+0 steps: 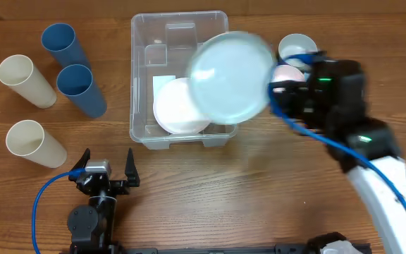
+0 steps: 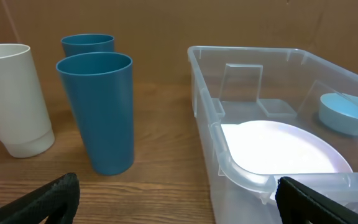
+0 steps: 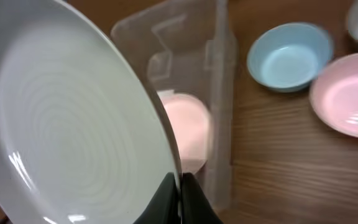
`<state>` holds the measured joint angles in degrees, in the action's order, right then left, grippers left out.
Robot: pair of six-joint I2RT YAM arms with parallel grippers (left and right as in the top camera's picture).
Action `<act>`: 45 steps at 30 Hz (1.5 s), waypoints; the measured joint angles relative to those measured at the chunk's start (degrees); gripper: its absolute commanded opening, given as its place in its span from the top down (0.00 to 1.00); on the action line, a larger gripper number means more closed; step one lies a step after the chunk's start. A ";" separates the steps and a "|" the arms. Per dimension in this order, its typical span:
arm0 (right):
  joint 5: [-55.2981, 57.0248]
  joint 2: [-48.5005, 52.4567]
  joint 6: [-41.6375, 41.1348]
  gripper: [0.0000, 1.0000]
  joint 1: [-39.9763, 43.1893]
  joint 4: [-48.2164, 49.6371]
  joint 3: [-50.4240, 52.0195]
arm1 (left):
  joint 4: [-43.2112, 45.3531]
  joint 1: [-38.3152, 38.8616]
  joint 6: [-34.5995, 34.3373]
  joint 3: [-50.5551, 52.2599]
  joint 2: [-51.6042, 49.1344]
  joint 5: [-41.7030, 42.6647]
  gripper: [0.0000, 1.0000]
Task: Pack container
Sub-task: 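Carry the grey plate and place it onto the white plate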
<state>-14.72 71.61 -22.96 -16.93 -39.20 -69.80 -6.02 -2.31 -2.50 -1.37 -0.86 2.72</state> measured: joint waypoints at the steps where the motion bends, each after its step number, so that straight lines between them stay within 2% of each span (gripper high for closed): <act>1: 1.88 2.60 -0.61 0.96 -3.43 1.18 0.00 | 0.00 0.00 0.00 0.00 0.00 0.00 0.00; 5: 6.84 13.22 -1.64 0.96 -9.16 8.61 0.02 | 0.02 0.00 0.00 0.00 0.00 0.02 0.00; 11: 8.70 22.93 -2.29 0.96 -10.62 17.73 0.02 | 0.00 0.00 0.00 0.00 0.00 0.00 0.00; 17: 9.16 30.21 -2.29 0.96 -12.31 19.08 0.02 | 0.00 0.00 0.00 0.00 0.00 0.00 0.00; 18: 9.20 31.32 -2.29 0.94 -12.81 19.06 0.02 | 0.02 0.00 0.00 0.00 0.00 0.02 0.00; 19: 9.27 32.02 -2.29 0.62 -13.16 19.06 0.00 | 0.00 0.00 0.00 0.00 0.00 0.00 0.00; 21: 9.22 32.22 -2.51 0.42 -13.27 19.34 0.00 | 0.00 0.00 0.00 0.00 0.00 0.02 0.00; 22: 8.24 31.98 -1.09 0.40 -13.55 19.52 -0.39 | 0.00 0.00 0.00 0.00 0.00 0.00 0.00; 28: 8.98 31.85 -1.33 0.41 -13.53 18.12 -2.01 | 0.00 0.00 0.00 0.00 0.00 0.00 0.00; 34: 8.94 31.95 -0.09 0.41 -14.25 12.00 -11.13 | 0.00 0.00 0.00 0.00 0.00 0.00 0.00; 40: 8.92 31.95 1.14 0.41 -17.40 9.44 -11.52 | 0.00 0.00 0.00 0.00 0.00 0.00 0.00; 45: 8.72 31.95 6.29 0.41 -19.39 4.57 -11.69 | 0.00 0.00 0.00 0.00 0.00 0.00 0.00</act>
<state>-6.00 103.57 -16.67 -36.32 -34.63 -81.49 -6.02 -2.31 -2.50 -1.37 -0.86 2.72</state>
